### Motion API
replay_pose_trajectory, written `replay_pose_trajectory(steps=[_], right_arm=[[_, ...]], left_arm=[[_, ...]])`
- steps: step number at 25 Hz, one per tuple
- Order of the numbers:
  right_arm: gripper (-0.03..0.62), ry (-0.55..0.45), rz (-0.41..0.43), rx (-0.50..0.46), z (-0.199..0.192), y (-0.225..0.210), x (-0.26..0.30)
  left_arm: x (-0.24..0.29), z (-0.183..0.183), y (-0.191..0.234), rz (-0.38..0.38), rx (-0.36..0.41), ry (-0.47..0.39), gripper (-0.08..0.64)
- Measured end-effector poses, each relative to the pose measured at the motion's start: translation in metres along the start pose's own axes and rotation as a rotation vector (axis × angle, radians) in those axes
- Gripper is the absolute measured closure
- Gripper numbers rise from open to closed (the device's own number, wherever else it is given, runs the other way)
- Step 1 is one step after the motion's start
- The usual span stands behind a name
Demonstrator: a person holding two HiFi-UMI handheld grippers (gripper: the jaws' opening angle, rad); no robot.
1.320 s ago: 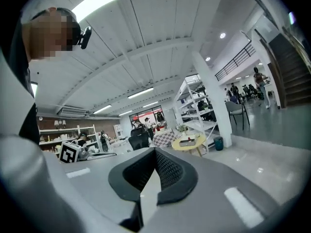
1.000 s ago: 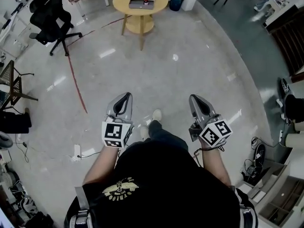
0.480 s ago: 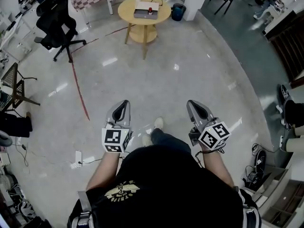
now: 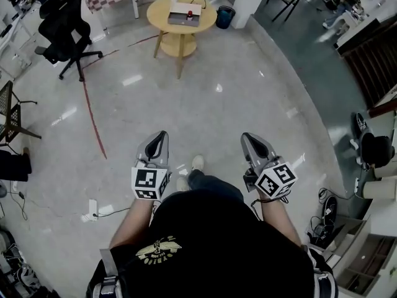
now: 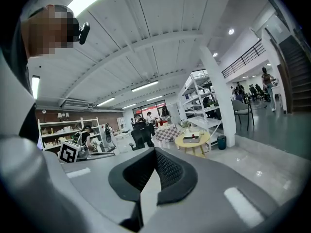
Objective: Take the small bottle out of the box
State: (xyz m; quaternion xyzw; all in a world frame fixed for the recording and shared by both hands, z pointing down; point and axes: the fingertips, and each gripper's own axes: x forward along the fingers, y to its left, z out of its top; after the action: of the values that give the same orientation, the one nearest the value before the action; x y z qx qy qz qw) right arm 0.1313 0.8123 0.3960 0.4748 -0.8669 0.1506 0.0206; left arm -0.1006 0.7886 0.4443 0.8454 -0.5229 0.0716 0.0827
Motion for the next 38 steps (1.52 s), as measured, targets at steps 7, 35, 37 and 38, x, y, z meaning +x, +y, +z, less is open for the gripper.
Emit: replay_pose_trajectory(steps=[7,35,37,38], right_arm=[[0.584,0.004,0.004,-0.031,0.003,-0.005,0.020],[0.584,-0.041,0.038,0.019,0.049,-0.125,0.140],[0.584,-0.049,0.045,0.012,0.057,-0.136,0.144],[0.584,-0.054,0.043,0.009,0.062,-0.144,0.146]], left_arm=[[0.007,0.002,0.011,0.020,0.009,0.016,0.560],[0.172,0.055,0.033,0.013,0.043,0.058,0.560],[0.182,0.061,0.031,0.021,0.056,0.059,0.560],[0.187,0.064,0.030,0.026,0.059,0.059,0.560]])
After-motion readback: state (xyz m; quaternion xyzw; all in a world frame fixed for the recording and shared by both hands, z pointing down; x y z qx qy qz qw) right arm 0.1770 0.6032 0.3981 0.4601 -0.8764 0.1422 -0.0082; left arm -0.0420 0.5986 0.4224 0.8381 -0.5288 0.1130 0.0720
